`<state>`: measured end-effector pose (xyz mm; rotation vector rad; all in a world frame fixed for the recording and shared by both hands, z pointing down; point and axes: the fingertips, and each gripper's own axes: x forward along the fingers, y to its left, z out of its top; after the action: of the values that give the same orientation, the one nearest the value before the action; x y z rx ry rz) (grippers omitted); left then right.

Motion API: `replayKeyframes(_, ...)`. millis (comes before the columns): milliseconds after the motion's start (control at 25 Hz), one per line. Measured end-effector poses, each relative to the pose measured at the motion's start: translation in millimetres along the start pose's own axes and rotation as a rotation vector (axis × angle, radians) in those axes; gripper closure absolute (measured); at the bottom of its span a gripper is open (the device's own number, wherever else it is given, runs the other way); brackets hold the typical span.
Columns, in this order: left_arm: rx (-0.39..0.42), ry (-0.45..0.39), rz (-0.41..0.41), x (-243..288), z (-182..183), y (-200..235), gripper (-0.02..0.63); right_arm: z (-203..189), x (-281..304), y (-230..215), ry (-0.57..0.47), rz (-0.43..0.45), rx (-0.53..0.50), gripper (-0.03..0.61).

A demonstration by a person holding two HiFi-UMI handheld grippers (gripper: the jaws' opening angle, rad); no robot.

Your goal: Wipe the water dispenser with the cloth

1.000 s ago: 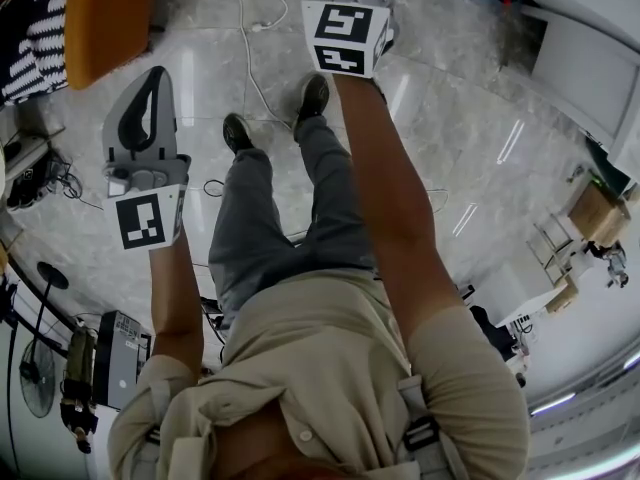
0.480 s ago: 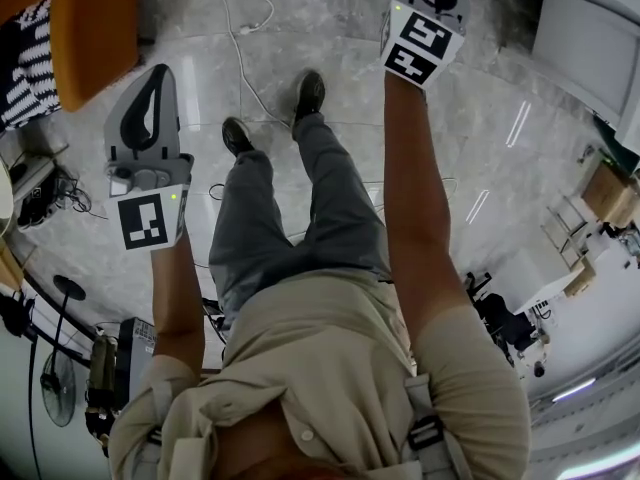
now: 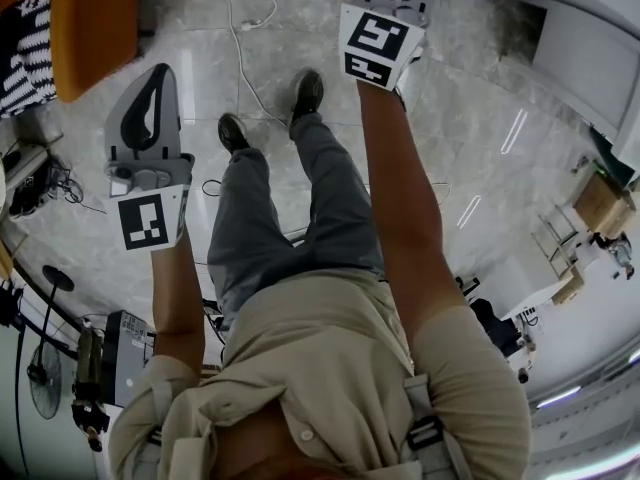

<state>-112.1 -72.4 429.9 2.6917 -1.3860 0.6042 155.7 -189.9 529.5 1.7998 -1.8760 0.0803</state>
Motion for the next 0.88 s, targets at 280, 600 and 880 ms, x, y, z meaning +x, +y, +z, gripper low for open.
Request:
replayKeyframes(280,-0.021,0.019,0.054,-20.3,-24.0,16.5,0.597,-3.9,25.2,79.6,0.025,0.126,0.108,0.515)
replayKeyframes(600,-0.018,0.035,0.073,-24.8,-44.7,28.6,0.597,-44.9,45.0,67.5,0.074,0.122,0.207,0.515)
replayKeyframes(880,0.009,0.029,0.022,10.6,-53.1,2.1,0.597,-122.7,73.2,1.5,0.14,0.003,0.331,0.515)
